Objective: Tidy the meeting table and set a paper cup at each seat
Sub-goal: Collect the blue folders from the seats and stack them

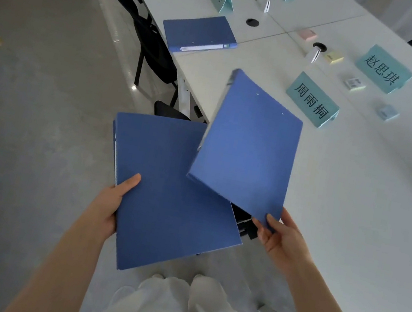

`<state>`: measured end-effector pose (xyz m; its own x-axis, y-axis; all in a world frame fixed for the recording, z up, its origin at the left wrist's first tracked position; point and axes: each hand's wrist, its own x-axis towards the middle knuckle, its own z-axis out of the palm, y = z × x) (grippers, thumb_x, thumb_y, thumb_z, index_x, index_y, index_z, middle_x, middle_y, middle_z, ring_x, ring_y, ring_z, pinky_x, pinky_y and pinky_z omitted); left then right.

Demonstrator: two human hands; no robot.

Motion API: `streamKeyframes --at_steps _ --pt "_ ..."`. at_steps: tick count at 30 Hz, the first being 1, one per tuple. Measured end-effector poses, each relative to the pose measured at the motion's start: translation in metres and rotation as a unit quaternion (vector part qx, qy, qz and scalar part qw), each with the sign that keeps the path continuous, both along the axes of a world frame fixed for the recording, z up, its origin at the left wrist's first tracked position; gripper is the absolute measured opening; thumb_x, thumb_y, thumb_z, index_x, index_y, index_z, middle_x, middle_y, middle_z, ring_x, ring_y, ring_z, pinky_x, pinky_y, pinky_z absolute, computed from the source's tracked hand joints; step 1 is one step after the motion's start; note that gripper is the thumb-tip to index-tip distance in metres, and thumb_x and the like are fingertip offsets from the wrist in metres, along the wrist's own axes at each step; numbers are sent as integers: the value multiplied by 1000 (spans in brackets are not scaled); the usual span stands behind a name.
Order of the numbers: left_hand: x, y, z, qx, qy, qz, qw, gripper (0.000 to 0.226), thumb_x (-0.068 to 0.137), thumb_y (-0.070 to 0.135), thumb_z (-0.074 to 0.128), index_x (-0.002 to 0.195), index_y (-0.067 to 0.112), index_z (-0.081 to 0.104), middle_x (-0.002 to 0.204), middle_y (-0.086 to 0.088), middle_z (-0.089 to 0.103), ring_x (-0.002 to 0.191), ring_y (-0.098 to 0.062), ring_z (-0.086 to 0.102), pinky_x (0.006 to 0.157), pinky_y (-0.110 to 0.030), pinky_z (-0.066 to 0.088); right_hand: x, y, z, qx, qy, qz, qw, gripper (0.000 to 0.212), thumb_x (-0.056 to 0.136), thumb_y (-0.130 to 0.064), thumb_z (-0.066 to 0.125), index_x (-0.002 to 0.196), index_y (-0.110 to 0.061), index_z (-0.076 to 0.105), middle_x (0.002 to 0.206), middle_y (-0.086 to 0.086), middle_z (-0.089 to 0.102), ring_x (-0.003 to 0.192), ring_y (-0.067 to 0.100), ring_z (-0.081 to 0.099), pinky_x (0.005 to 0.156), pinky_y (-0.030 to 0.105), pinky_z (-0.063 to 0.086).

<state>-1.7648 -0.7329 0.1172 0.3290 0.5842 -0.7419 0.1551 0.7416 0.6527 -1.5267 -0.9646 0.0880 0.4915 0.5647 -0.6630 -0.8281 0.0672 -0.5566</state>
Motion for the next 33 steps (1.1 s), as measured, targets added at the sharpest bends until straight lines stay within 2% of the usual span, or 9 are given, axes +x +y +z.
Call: streamKeyframes --at_steps 8,14,18,20,23,26,29,31,33 --pt "10 -5 -2 26 -4 54 998 66 68 56 71 118 13 65 109 -7 74 102 -29 70 87 -47 55 19 22 36 -41 -182 256 948 37 96 6 47 128 -12 52 89 15 75 70 30 74 45 24 54" --pt "0 1 -4 32 -21 118 992 57 73 55 68 111 13 65 108 -10 74 98 -31 70 81 -46 56 14 61 44 -33 -222 382 896 36 95 2 52 125 -18 54 94 9 76 78 34 74 55 31 60" --pt "-16 16 -4 34 -26 154 987 26 92 38 60 104 15 64 100 -8 73 87 -27 69 72 -41 54 11 96 54 -42 -266 445 854 31 93 -6 59 118 -26 58 98 10 76 82 35 73 64 36 61" --pt "-26 27 -6 40 -26 169 985 22 92 34 58 104 16 63 100 -8 72 86 -27 68 70 -41 53 9 119 56 -77 -323 461 823 26 92 -8 62 113 -23 62 92 8 77 76 30 74 63 34 60" --pt "-43 51 -8 43 -26 207 977 20 91 32 58 104 17 62 104 -9 71 88 -29 67 73 -43 53 6 158 54 -145 -476 457 737 10 91 -17 63 97 -19 71 73 -2 74 68 16 71 61 25 50" --pt "-64 81 -8 46 -43 229 971 20 93 32 55 106 19 61 97 -6 74 87 -28 67 73 -44 53 -5 206 49 -189 -555 439 681 13 91 -24 59 86 -22 70 75 -12 68 77 8 65 69 22 45" --pt "-86 121 -6 37 -46 232 971 29 92 34 55 116 18 60 101 -6 74 89 -29 68 73 -46 53 -27 265 43 -165 -519 444 712 22 95 -34 52 108 -23 66 103 -9 68 96 12 64 87 34 51" --pt "-100 149 -3 28 -42 228 972 35 91 35 55 121 17 58 109 -9 71 92 -31 67 74 -47 53 -45 308 40 -144 -456 478 736 41 98 -44 45 132 -24 54 126 -10 58 114 11 55 102 37 44" --pt "-113 181 1 19 -47 222 974 35 90 35 56 120 17 59 107 -10 72 91 -32 68 72 -46 53 -65 352 36 -115 -368 512 768 53 97 -53 39 143 -26 41 135 -15 49 121 7 49 107 34 37"
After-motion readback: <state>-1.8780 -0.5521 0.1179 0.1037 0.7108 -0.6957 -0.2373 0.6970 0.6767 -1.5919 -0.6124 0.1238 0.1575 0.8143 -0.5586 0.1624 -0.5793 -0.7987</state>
